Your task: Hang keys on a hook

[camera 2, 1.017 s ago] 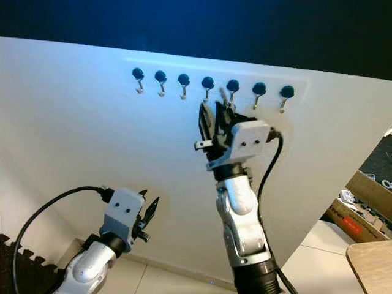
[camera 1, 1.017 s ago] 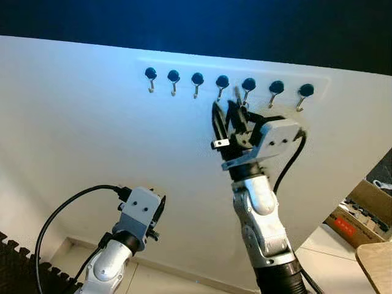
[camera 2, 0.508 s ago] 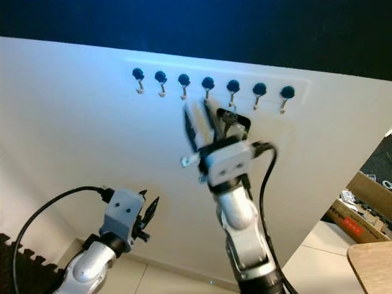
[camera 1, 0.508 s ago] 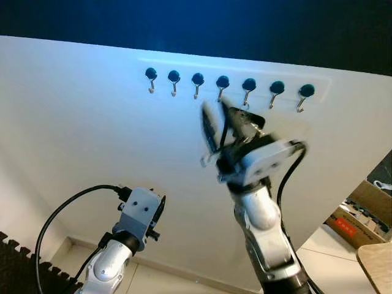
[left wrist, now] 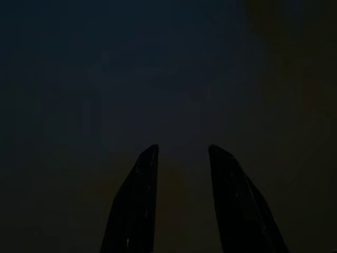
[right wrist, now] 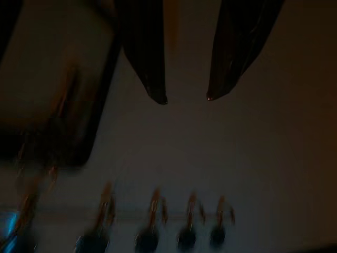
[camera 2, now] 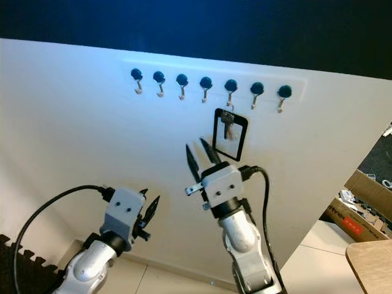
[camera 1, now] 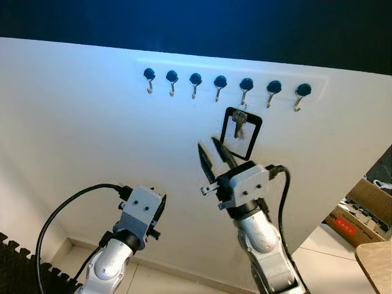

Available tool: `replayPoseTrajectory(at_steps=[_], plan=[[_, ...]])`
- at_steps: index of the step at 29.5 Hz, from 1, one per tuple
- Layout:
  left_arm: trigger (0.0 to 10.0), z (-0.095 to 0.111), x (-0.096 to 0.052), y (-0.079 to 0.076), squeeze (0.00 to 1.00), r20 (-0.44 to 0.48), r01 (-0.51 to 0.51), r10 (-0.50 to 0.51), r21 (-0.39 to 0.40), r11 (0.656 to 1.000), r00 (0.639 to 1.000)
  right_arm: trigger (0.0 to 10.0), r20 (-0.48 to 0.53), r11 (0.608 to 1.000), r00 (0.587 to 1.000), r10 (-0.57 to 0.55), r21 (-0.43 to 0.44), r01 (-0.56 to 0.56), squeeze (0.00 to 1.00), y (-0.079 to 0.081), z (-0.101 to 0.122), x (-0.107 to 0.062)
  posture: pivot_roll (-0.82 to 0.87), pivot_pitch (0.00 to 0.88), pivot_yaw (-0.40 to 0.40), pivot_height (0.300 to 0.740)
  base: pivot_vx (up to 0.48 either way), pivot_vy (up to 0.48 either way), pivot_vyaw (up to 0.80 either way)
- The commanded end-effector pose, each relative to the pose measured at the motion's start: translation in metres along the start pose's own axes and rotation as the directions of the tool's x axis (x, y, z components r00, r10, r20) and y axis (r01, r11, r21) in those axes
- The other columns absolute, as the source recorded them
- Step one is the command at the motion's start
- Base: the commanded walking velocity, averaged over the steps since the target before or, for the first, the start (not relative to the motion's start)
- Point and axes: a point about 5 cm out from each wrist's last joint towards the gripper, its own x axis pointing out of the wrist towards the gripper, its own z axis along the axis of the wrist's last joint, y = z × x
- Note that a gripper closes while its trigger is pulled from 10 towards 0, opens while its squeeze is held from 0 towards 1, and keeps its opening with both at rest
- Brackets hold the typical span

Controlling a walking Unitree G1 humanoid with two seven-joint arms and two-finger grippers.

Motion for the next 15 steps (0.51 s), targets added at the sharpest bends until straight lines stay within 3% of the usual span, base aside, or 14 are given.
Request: replayPoseTrajectory(at_steps=[1, 5, 7, 11, 13, 14, 15], plan=[[10.0, -0.006, -0.001, -0.002, 0.00, -0.023, 0.009, -0.009, -0.002, 1.000, 1.000, 10.0, -0.094, 0.998, 0.996, 0.006, 0.056, -0.001, 0.00, 0.003, -0.017, -0.010, 0.14, 0.114, 0.019, 0.740, 0.000, 0.000, 0.00], [10.0, -0.013, -0.006, -0.004, 0.00, -0.050, 0.010, -0.010, -0.004, 1.000, 0.999, 10.0, -0.254, 0.991, 0.967, 0.000, 0.132, 0.035, 0.00, 0.003, -0.047, -0.031, 0.14, 0.119, 0.013, 0.740, 0.000, 0.000, 0.00], [10.0, -0.013, -0.006, -0.004, 0.00, -0.050, 0.010, -0.010, -0.004, 1.000, 0.999, 10.0, -0.254, 0.991, 0.967, 0.000, 0.132, 0.035, 0.00, 0.003, -0.047, -0.031, 0.14, 0.119, 0.013, 0.740, 0.000, 0.000, 0.00], [10.0, -0.022, -0.013, -0.004, 0.00, -0.090, 0.007, -0.007, -0.006, 1.000, 0.996, 10.0, -0.335, 0.993, 0.942, -0.005, 0.106, 0.043, 0.00, 0.001, -0.064, -0.051, 0.14, 0.124, 0.005, 0.740, 0.000, 0.000, 0.00], [10.0, -0.047, -0.025, 0.000, 0.00, -0.190, -0.035, 0.027, -0.037, 0.999, 0.981, 10.0, -0.463, 0.995, 0.885, -0.055, 0.044, 0.085, 0.00, -0.007, -0.089, -0.081, 0.13, 0.126, -0.004, 0.740, 0.000, 0.000, 0.00], [10.0, -0.047, -0.025, 0.000, 0.00, -0.190, -0.035, 0.027, -0.037, 0.999, 0.981, 10.0, -0.463, 0.995, 0.885, -0.055, 0.044, 0.085, 0.00, -0.007, -0.089, -0.081, 0.13, 0.126, -0.004, 0.740, 0.000, 0.000, 0.00], [10.0, -0.057, -0.030, 0.001, 0.00, -0.232, -0.056, 0.043, -0.049, 0.997, 0.972, 10.0, -0.514, 0.994, 0.853, -0.084, 0.012, 0.105, 0.00, -0.011, -0.098, -0.094, 0.13, 0.126, -0.004, 0.740, 0.000, 0.000, 0.00]])
